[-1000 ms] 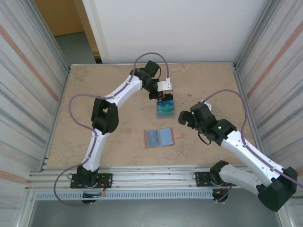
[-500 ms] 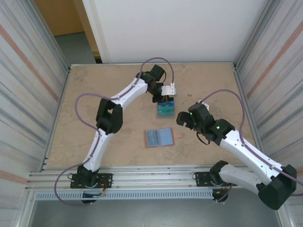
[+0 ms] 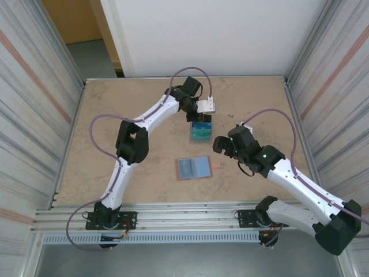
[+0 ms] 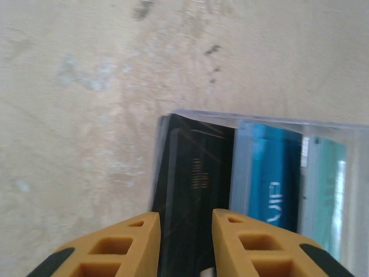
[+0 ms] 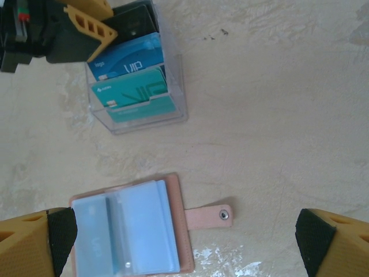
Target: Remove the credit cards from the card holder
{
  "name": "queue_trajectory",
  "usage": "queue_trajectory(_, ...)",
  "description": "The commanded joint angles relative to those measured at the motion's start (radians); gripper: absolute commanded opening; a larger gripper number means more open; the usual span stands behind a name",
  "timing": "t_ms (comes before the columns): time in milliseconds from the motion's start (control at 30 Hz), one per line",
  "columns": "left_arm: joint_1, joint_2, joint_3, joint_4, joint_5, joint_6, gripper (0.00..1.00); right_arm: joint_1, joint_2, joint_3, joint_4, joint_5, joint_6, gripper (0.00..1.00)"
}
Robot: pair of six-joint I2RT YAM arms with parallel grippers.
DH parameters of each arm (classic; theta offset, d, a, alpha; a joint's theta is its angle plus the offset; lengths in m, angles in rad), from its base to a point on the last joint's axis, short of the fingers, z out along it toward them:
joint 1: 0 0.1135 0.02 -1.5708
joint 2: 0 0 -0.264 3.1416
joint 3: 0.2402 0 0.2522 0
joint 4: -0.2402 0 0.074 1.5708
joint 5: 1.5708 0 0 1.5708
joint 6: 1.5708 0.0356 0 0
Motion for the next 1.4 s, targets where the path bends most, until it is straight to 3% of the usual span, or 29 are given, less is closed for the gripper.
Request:
queue_trajectory(0,0.001,-0.064,-0.018,0.084,-0.05,-0.042,0.33,0.011,0.001,0.019,-0.002,0.013,0.015,0.99)
queue_trajectory(367,-0.011,-0.147,-0.113,0.137,-0.058,-0.077,0.39,0.019,-0.042,-0.004,0.003,0.025,0.014,0.99)
queue_trajectory(567,-0.006,-0.136,-0.126,0.298,-0.253,-0.284,0.42,0.02,-0.04,-0.015,0.014,0.019,0.016,0.99)
queue_trajectory(833,-0.007,-0.068,-0.072,0.313,-0.356,-0.487,0.42,0.031,-0.027,-0.01,0.015,0.016,0.014,0.99)
queue_trajectory(1367,-0.007,-0.004,-0.066,0.274,-0.409,-0.506,0.42,0.046,-0.025,-0.009,0.02,0.024,0.02,0.99)
